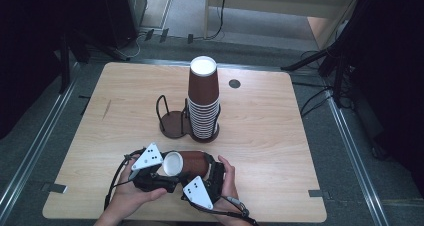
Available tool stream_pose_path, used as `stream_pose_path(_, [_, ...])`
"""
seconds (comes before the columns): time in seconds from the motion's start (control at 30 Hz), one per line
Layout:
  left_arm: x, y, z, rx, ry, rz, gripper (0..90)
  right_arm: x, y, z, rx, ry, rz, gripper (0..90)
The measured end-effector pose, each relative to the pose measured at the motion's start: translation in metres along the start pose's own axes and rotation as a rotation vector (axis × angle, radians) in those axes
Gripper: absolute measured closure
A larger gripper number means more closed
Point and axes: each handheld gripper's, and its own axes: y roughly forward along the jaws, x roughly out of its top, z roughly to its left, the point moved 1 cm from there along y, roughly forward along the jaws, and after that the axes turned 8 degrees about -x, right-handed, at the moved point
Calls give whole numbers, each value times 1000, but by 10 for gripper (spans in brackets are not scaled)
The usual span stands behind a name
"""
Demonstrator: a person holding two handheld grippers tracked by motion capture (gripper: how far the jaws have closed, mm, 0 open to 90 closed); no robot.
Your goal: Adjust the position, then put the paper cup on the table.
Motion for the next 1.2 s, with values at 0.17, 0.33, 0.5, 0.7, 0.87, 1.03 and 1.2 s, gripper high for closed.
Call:
stream_pose_path(0.17, [0, -4, 2, 18, 4, -64, 227, 3, -2, -6, -7, 15, -15, 0])
stream_pose_path(0.33, [-1, -9, 7, 46, 2, -131, 230, 5, -4, -9, -6, 4, -29, 0])
stream_pose_path(0.5, [-1, -13, 10, 66, -1, -199, 231, 12, -8, -10, -4, 22, -48, 0])
stream_pose_path(0.7, [-1, -18, 13, 98, 18, -262, 231, 19, -11, -11, -6, 41, -77, 0])
stream_pose_path(0.87, [-1, -21, 14, 124, 28, -297, 232, 24, -14, -13, -15, 49, -95, 0])
stream_pose_path(1.03, [-3, -24, 17, 160, 35, -376, 231, 29, -16, -20, -32, 125, -104, 0])
stream_pose_path(1.2, [-4, -25, 18, 184, 34, -406, 231, 31, -16, -25, -39, 160, -98, 0])
